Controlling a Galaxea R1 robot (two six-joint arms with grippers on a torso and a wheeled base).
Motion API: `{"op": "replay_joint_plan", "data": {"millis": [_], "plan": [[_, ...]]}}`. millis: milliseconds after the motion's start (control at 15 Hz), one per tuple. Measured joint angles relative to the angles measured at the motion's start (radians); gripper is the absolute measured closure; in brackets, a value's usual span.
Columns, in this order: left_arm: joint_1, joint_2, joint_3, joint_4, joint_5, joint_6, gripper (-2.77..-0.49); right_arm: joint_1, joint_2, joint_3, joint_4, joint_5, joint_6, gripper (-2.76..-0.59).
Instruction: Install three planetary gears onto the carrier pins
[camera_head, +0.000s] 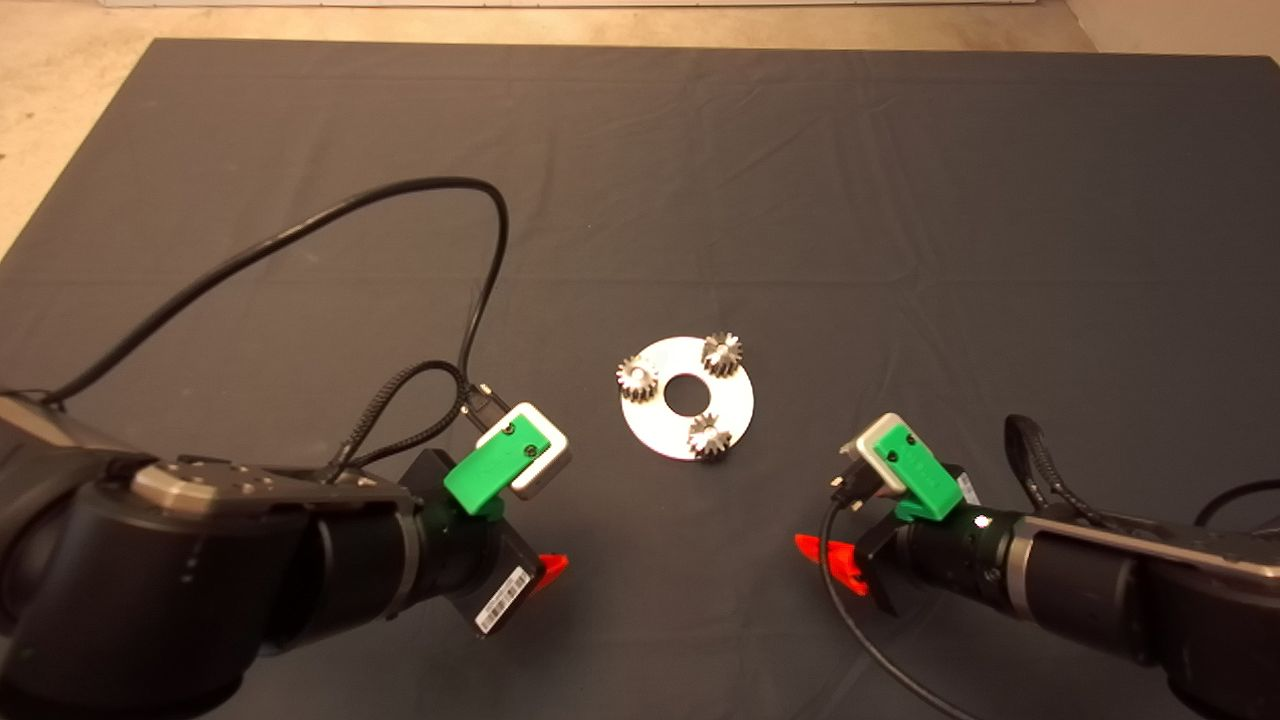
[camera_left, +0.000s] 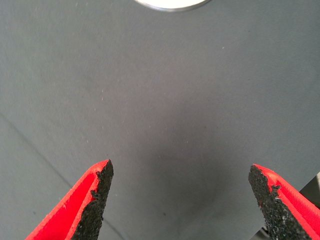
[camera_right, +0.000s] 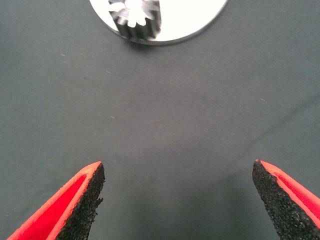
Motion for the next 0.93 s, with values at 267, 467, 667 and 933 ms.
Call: {"op": "replay_joint_plan", "data": {"millis": [267, 467, 667, 933], "plan": [[0.103, -0.022, 0.003, -0.013, -0.001, -0.011, -1.91, -0.003, -0.134, 0.004, 0.0, 0.008, -0.001, -2.2], [0.115, -0.061, 0.004, -0.013, -0.001, -0.014, -1.91, -0.006, -0.279, 0.004, 0.0, 0.009, -0.001, -2.2], [0.123, -0.088, 0.005, -0.014, 0.0, -0.015, -1.91, -0.022, -0.324, 0.008, 0.0, 0.119, -0.002, -2.2], [0.127, -0.091, 0.005, -0.014, 0.0, -0.015, -1.91, -0.054, -0.29, 0.012, 0.0, 0.132, 0.001, -2.2]]}}
